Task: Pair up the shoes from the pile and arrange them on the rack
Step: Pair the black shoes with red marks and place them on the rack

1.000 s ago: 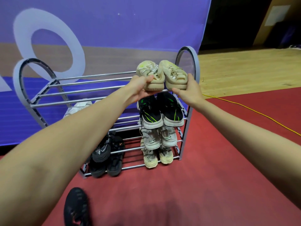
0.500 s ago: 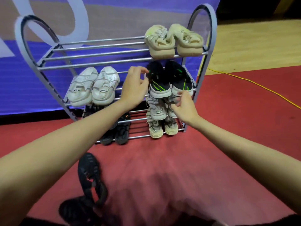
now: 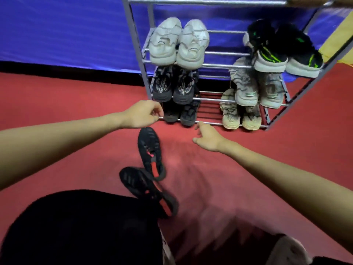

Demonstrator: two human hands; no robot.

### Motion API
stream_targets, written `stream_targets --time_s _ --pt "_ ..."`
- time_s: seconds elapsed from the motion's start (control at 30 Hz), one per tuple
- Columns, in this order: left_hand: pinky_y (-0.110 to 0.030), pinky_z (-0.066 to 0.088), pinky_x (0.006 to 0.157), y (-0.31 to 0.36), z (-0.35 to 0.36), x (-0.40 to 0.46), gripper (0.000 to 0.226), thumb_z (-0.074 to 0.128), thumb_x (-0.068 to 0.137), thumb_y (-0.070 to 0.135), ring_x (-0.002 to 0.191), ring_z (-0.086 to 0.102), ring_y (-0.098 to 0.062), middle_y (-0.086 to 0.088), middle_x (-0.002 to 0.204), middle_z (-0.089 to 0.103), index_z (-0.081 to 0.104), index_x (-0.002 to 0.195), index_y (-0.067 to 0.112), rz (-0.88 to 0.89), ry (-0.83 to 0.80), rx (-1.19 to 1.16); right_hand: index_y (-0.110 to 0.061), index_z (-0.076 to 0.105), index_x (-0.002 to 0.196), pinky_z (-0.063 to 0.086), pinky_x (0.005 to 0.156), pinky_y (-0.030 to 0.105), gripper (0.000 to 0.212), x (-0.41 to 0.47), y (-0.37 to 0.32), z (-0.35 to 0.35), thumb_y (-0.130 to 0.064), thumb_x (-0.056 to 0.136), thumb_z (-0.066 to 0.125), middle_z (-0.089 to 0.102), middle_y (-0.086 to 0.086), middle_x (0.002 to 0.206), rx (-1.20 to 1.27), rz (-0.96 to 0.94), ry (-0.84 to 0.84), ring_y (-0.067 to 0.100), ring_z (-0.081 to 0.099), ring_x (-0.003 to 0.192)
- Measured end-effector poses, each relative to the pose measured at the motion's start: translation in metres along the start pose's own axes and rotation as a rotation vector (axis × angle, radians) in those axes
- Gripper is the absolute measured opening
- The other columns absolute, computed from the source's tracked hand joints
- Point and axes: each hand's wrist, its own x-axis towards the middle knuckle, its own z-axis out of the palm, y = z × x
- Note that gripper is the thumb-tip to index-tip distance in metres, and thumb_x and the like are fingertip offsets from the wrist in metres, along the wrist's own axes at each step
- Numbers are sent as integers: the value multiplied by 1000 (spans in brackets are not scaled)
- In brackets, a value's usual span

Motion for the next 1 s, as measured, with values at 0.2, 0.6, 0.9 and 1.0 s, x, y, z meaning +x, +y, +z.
stream_targets --time_s 0.2,0.6,0.9,1.0 --pt "-29 48 86 -104 27 -40 28 46 86 2 97 65 -31 -14 105 71 68 102 7 -242 -37 -90 2 45 126 37 95 31 43 29 -49 78 -14 87 57 54 22 124 -60 -35 -159 33 49 118" --pt "-33 41 101 -188 175 -61 51 58 90 25 125 51 -32 -19 134 54 44 135 5 -485 -290 -126 -24 64 87 35 70 15 7 33 -24 175 -24 83 70 59 -10 82 -61 27 -498 6 58 79" --pt "-30 44 95 -201 184 -60 30 53 92 10 117 59 -29 -14 122 66 64 119 7 -477 -174 -215 -8 59 114 42 77 24 46 16 11 217 -25 75 76 61 4 107 -201 20 -650 20 59 100" --pt "-23 42 92 -195 169 -57 26 57 91 11 113 62 -23 -11 118 69 67 115 6 -441 -90 -338 -11 58 121 47 88 26 47 15 18 216 -12 74 65 64 7 119 -134 45 -615 22 61 110"
